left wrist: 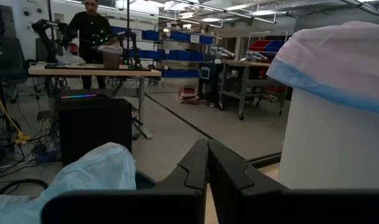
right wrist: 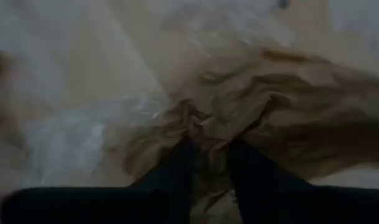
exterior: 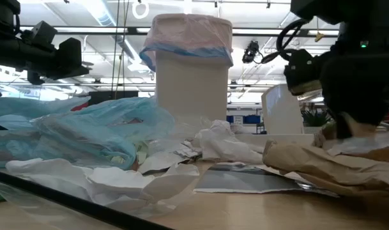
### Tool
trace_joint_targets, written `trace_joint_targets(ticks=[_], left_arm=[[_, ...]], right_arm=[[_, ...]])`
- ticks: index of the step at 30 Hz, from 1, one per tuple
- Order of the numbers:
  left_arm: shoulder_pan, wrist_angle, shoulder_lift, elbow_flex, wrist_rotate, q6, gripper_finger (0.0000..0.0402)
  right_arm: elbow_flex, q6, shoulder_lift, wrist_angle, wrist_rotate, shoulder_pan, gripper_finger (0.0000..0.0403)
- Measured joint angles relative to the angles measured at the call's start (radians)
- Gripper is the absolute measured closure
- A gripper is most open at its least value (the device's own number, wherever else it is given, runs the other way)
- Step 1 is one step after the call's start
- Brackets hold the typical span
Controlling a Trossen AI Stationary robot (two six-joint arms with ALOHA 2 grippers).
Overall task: Place trash/remove bag and relplace
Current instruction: Put the top center brown napkin into the trash bin
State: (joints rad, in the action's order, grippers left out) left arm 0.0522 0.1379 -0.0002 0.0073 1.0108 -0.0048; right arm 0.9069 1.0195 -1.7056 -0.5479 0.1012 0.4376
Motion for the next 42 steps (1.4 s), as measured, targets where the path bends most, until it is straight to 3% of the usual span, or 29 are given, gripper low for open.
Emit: trace_joint_targets(ticks=[2, 4, 18, 29, 36, 42], left_arm=[[0.000, 0.000, 0.000, 0.000, 0.000, 0.000, 0.0381], [0.000, 0.000, 0.000, 0.000, 0.000, 0.000, 0.0381], [0.000, 0.000, 0.000, 0.000, 0.000, 0.000, 0.0381], [0.000, 0.000, 0.000, 0.000, 0.000, 0.000, 0.0381], [0.000, 0.000, 0.000, 0.000, 0.000, 0.000, 0.0381], [0.000, 0.000, 0.000, 0.000, 0.000, 0.000, 0.0381]], right_arm=[[0.008, -0.026, 0.001, -0.002, -0.010, 0.000, 0.0377], [0.024, -0.064, 0.011, -0.025, -0.022, 0.000, 0.0392], [0.307, -0.196, 0.245, -0.391, -0.046, -0.040, 0.0402], [0.599, -0.364, 0.320, -0.626, 0.076, -0.142, 0.0403], [0.727, -0.594, 0.319, -0.547, 0.114, -0.281, 0.0403], [0.750, -0.797, 0.316, -0.303, 0.104, -0.414, 0.0403]])
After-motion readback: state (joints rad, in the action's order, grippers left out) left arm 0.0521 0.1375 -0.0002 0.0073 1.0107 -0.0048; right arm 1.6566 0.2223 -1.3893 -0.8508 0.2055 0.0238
